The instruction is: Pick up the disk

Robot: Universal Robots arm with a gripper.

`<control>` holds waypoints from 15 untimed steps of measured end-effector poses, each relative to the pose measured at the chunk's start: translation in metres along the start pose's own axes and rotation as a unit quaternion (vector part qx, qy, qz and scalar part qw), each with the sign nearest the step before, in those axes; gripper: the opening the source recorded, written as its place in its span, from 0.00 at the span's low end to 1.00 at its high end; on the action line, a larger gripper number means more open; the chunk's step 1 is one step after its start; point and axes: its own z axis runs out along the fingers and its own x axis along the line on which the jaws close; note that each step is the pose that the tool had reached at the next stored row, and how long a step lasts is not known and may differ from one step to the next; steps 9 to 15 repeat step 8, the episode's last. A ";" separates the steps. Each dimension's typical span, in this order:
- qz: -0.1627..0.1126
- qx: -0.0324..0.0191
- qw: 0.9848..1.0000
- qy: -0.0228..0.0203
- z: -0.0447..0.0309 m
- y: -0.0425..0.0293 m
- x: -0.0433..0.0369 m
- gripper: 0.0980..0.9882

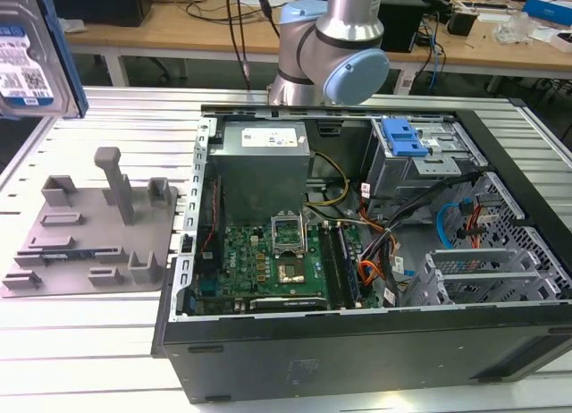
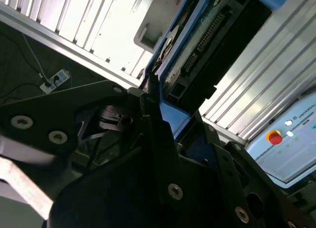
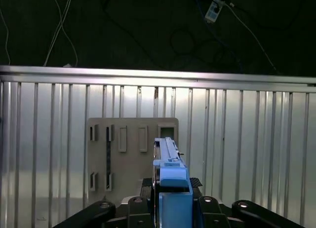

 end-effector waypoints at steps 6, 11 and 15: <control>0.000 0.000 1.000 0.000 -0.0097 0.0001 0.0002 0.31; 0.000 0.000 1.000 0.000 -0.0098 0.0001 0.0002 0.31; 0.000 0.000 1.000 0.000 -0.0098 0.0001 0.0002 0.31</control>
